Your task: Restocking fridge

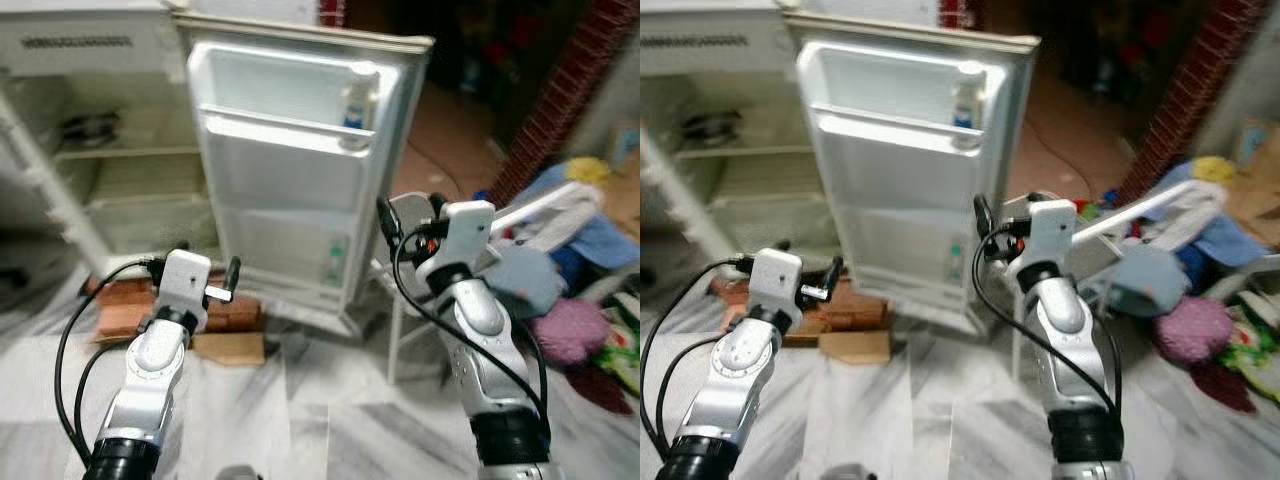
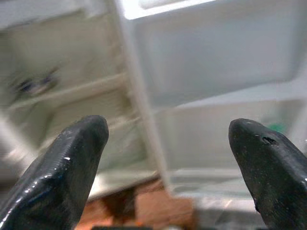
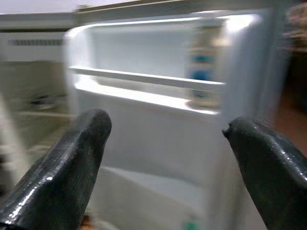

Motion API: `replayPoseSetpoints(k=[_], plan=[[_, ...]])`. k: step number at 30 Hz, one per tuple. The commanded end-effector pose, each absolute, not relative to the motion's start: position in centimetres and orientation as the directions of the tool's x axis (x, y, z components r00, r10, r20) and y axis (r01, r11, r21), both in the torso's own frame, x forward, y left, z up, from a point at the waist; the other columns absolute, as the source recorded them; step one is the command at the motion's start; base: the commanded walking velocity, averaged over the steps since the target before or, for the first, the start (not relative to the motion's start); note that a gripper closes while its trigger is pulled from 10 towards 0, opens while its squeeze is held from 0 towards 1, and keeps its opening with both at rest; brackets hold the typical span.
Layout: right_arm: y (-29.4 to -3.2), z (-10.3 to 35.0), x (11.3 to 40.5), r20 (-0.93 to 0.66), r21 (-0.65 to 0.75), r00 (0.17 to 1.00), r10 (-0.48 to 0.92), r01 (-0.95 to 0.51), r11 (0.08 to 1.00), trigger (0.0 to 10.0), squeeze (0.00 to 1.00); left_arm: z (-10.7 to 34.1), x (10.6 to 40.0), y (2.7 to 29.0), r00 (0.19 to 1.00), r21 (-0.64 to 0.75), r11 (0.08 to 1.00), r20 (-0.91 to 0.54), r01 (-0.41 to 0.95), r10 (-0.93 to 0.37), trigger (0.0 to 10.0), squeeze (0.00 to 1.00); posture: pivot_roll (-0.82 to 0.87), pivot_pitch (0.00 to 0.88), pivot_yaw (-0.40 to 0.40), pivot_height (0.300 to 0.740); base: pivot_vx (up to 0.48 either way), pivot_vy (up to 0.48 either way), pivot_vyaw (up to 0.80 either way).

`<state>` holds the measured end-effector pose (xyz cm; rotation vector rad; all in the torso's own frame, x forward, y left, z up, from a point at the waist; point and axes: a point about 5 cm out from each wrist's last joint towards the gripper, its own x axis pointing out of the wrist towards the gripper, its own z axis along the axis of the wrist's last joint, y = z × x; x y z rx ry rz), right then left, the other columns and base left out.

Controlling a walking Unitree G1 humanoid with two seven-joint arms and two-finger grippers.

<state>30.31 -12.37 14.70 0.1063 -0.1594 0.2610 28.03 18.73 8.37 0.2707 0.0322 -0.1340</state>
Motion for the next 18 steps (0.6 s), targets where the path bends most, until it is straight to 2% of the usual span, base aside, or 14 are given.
replayPoseSetpoints(k=[1,6,9,18], plan=[[-12.1,15.3,30.5,0.194,0.073,0.944,0.267,-0.286,0.956,10.0,0.0,8.6,28.2,19.0,0.992,0.27,0.954,-0.045,0.128,-0.121,10.0,0.0,0.11,0.0,-0.039,0.74,0.431,0.0,0.75],[-12.4,15.3,30.6,0.195,0.07,0.947,0.256,-0.274,0.959,10.0,0.0,8.3,27.9,19.1,0.991,0.271,0.954,-0.056,0.129,-0.119,10.0,0.0,0.1,0.0,-0.037,0.74,0.431,0.0,0.73],[-12.7,15.3,30.6,0.196,0.08,0.954,0.226,-0.246,0.966,10.0,0.0,8.2,27.8,19.2,0.992,0.263,0.957,-0.058,0.126,-0.115,10.0,0.0,0.1,0.0,-0.036,0.74,0.416,0.0,0.0],[-13.4,14.4,30.1,0.164,0.073,0.969,0.186,-0.2,0.977,10.0,0.0,7.7,26.9,19.7,0.991,0.259,0.958,-0.075,0.127,-0.112,10.0,0.0,0.11,0.0,-0.033,0.74,0.0,0.0,0.0]])
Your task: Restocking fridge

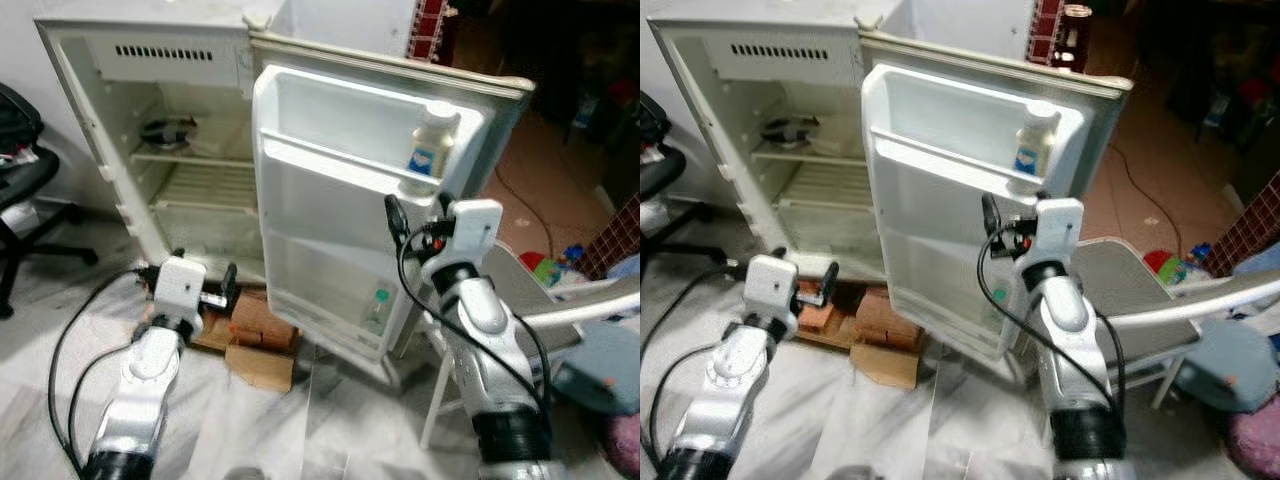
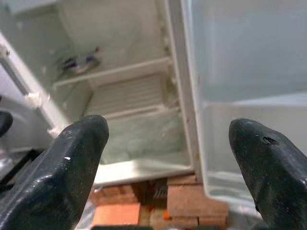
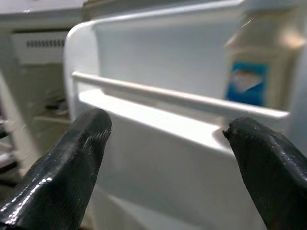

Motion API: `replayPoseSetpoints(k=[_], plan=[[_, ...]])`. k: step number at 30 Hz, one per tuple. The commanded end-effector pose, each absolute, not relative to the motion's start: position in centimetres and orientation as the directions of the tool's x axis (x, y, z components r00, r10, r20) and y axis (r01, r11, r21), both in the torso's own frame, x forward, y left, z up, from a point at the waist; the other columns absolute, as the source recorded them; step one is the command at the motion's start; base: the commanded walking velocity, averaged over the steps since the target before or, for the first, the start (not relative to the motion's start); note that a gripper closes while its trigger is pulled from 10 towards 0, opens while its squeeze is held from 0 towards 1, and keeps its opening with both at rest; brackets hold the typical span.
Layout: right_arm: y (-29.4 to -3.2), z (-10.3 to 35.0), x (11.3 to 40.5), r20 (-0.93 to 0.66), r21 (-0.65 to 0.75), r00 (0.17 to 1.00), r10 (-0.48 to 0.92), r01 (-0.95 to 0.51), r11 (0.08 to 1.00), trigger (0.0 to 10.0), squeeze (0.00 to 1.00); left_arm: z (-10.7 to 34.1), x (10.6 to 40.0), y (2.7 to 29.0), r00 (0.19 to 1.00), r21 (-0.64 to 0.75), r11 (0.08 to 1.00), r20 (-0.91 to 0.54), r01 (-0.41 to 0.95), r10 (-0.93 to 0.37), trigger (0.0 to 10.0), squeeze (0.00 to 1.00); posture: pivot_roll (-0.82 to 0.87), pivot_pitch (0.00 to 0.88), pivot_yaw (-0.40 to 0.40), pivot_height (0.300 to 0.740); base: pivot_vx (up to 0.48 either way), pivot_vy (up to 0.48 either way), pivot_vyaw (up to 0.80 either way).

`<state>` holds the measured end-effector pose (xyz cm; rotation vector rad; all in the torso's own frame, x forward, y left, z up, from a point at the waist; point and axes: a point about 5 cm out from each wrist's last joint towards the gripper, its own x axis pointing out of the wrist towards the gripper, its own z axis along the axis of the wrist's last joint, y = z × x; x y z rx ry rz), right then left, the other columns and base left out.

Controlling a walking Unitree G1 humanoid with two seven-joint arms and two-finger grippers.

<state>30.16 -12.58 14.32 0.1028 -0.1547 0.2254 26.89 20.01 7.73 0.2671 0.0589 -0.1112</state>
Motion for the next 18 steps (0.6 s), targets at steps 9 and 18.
replayPoseSetpoints(k=[9,18], plan=[[-13.9,14.3,30.5,0.15,0.049,0.979,0.134,-0.143,0.988,10.0,0.0,6.1,25.4,20.2,0.979,0.241,0.961,-0.185,0.135,-0.091,10.0,0.0,0.11,0.0,-0.034,0.74,0.0,0.0,0.0],[-14.0,13.7,30.7,0.119,0.072,0.987,0.103,-0.113,0.991,10.0,0.0,5.9,24.6,20.0,0.975,0.228,0.965,-0.208,0.132,-0.084,10.0,0.0,0.13,0.0,-0.039,0.74,0.0,0.0,0.0]])
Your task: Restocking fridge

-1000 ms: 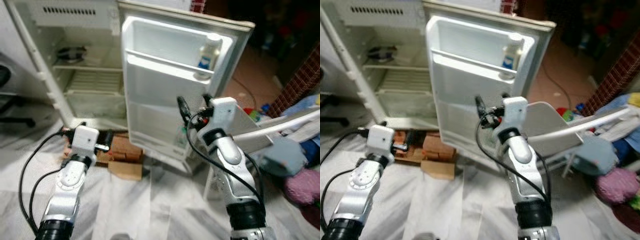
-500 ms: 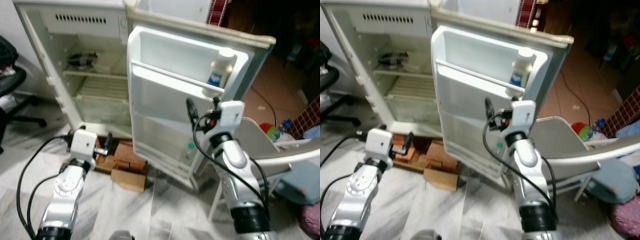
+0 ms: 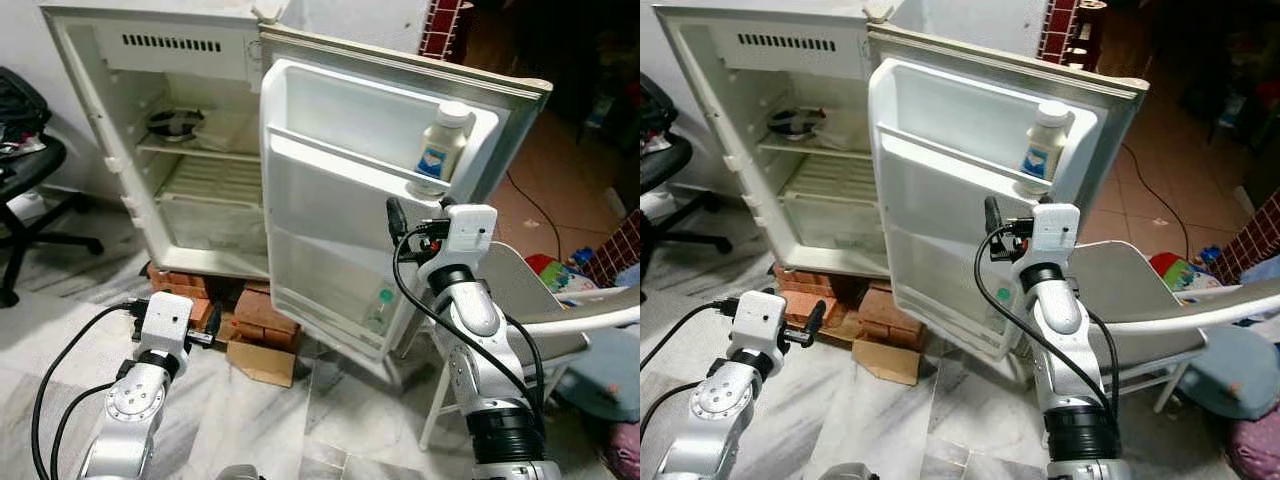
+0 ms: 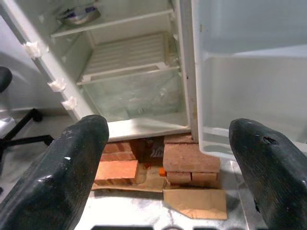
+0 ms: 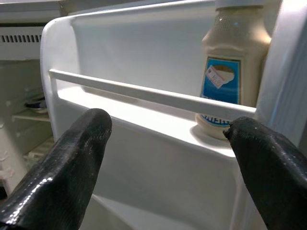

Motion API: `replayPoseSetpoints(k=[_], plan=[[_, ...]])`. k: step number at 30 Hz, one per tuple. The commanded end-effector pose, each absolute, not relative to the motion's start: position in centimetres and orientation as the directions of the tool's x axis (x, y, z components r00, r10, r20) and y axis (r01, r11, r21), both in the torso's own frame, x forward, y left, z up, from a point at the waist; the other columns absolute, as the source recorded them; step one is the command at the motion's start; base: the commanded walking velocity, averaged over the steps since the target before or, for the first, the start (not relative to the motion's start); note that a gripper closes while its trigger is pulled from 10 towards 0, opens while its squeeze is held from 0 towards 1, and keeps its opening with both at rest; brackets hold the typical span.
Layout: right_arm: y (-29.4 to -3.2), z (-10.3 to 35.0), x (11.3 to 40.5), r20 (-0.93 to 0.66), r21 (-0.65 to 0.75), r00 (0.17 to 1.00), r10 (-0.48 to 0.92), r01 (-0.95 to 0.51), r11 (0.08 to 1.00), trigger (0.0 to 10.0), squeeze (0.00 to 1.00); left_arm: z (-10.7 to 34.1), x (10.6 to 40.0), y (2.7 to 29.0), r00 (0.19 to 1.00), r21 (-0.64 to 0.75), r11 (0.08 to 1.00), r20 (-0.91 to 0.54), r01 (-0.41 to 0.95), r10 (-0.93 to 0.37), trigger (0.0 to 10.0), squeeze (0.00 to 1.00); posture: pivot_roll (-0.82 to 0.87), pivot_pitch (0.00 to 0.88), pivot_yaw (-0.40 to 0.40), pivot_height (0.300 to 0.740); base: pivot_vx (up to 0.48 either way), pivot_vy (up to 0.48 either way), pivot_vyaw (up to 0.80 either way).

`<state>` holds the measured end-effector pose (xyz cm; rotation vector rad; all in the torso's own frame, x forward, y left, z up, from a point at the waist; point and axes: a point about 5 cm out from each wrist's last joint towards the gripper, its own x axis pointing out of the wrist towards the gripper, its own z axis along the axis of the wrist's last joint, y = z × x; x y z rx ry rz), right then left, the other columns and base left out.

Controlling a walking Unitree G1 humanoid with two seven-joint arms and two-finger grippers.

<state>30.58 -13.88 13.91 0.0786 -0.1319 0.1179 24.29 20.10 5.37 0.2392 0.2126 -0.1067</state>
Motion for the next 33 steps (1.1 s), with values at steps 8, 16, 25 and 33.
replayPoseSetpoints(k=[8,16,25,33], plan=[[-14.3,12.8,31.1,0.041,0.023,0.999,0.012,-0.013,1.0,10.0,0.0,5.9,24.2,20.0,0.971,0.213,0.967,-0.223,0.139,-0.09,10.0,0.0,0.12,0.0,-0.036,0.74,0.0,0.0,0.0],[-14.8,11.8,31.8,-0.042,-0.002,0.997,-0.061,0.061,0.998,10.0,0.0,5.6,23.2,19.7,0.961,0.196,0.968,-0.258,0.154,-0.101,10.0,0.0,0.14,0.0,-0.042,0.74,0.0,0.0,0.0],[-14.9,11.4,34.2,-0.111,-0.076,0.985,-0.134,0.126,0.989,10.0,0.0,5.3,21.5,19.6,0.947,0.187,0.966,-0.301,0.177,-0.115,10.0,0.0,0.18,0.009,-0.051,0.74,0.0,0.0,0.0],[-15.1,12.2,35.8,-0.109,-0.148,0.976,-0.187,0.17,0.974,10.0,0.0,5.4,20.8,20.0,0.943,0.193,0.967,-0.317,0.168,-0.101,10.0,0.0,0.2,0.026,-0.059,0.74,0.0,0.0,0.0]])
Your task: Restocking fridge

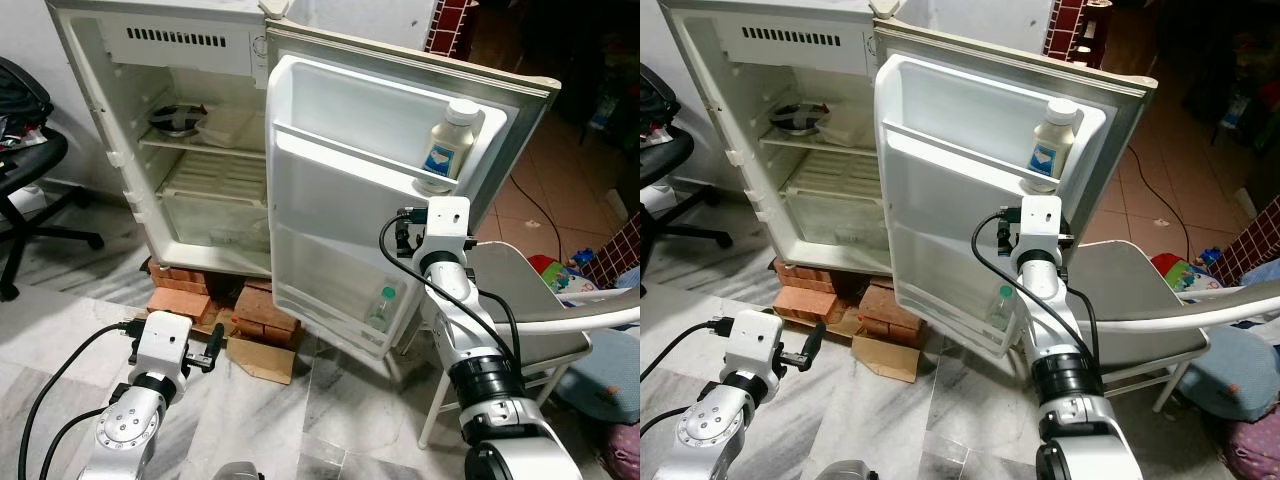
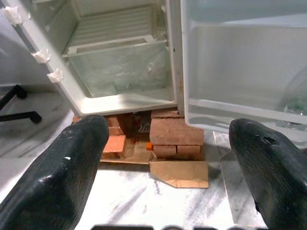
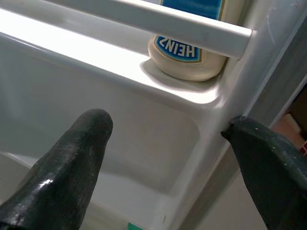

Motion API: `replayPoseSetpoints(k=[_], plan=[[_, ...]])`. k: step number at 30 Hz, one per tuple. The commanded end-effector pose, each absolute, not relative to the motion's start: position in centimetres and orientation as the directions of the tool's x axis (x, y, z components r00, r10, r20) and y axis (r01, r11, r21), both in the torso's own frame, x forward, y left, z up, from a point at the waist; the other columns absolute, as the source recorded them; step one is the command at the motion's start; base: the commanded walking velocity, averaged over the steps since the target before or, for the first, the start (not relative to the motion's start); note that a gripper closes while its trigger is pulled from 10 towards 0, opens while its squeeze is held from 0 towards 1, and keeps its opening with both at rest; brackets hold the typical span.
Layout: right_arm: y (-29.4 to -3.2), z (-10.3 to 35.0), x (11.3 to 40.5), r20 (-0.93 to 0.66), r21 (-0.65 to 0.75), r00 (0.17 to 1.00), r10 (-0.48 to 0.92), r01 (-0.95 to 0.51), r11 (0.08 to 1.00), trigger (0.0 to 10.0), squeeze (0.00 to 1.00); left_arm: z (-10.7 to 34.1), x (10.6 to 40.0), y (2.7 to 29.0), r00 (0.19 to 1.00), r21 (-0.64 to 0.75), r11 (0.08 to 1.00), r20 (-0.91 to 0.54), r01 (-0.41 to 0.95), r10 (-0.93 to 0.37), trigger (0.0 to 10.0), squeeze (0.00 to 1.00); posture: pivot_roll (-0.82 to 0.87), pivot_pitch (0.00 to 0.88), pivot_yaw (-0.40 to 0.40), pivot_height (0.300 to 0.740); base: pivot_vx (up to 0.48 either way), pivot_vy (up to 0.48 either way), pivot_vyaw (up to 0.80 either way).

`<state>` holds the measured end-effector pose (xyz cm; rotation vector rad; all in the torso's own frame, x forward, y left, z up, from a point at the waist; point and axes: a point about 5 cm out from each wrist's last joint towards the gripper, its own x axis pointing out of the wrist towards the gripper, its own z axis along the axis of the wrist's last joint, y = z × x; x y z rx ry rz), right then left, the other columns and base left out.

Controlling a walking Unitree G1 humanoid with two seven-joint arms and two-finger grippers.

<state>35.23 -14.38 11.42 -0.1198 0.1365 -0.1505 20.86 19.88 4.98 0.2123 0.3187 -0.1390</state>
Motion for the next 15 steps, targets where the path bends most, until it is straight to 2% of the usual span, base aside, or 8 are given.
replayPoseSetpoints(k=[1,5,10,12,13,15], plan=[[-15.1,12.3,36.1,-0.111,-0.148,0.976,-0.19,0.173,0.974,10.0,0.0,5.5,20.7,20.0,0.943,0.195,0.967,-0.319,0.167,-0.099,10.0,0.0,0.21,0.03,-0.061,0.74,0.0,0.0,0.0],[-15.8,11.7,35.9,-0.136,-0.142,0.969,-0.207,0.188,0.972,10.0,0.0,5.6,20.3,20.0,0.939,0.19,0.967,-0.328,0.169,-0.099,10.0,0.0,0.2,0.035,-0.06,0.74,0.0,0.0,0.0],[-16.3,10.3,33.7,-0.156,-0.099,0.975,-0.158,0.144,0.985,10.0,0.0,6.2,20.6,19.9,0.952,0.17,0.97,-0.281,0.174,-0.121,10.0,0.0,0.19,0.031,-0.06,0.74,0.0,0.0,0.0],[-16.0,9.4,31.8,-0.16,-0.054,0.982,-0.097,0.089,0.995,10.0,0.0,6.7,21.1,19.8,0.958,0.17,0.97,-0.256,0.174,-0.127,10.0,0.0,0.18,0.019,-0.063,0.74,0.0,-0.373,0.0],[-16.0,9.4,31.8,-0.16,-0.054,0.982,-0.097,0.089,0.995,10.0,0.0,6.7,21.1,19.8,0.958,0.17,0.97,-0.256,0.174,-0.127,10.0,0.0,0.18,0.019,-0.063,0.74,0.0,-0.439,0.0],[-15.1,9.0,30.3,-0.141,-0.017,0.99,-0.008,0.006,1.0,10.0,0.0,6.9,21.7,19.7,0.961,0.173,0.97,-0.246,0.173,-0.127,10.0,0.0,0.18,0.015,-0.062,0.74,0.0,-0.446,0.0]])
